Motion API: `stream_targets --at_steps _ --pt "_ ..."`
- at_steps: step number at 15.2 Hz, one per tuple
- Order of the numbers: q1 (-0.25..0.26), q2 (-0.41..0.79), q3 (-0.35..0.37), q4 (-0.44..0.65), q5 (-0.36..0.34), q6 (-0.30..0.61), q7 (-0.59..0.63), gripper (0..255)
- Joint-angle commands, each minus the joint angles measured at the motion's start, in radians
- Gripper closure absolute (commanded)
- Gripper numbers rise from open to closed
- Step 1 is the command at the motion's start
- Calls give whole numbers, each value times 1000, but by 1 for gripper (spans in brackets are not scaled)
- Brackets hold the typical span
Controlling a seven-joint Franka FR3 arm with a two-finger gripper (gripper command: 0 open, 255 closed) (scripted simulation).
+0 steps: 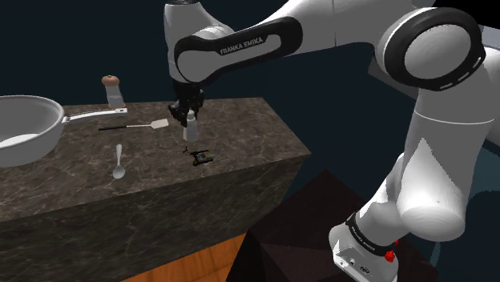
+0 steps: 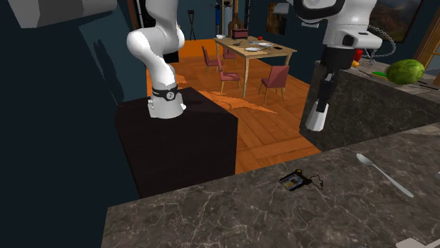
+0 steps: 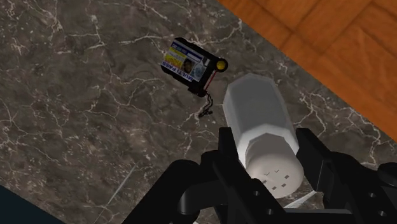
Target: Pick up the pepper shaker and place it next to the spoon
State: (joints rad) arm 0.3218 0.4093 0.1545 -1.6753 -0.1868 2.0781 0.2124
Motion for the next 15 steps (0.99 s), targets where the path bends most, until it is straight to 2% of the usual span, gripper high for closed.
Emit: stream_targets --at_steps 1,7,15 --pt "33 43 8 59 -9 -22 41 255" --pt "137 192 26 297 -32 -125 139 255" --pt "138 229 20 249 -43 -40 153 255"
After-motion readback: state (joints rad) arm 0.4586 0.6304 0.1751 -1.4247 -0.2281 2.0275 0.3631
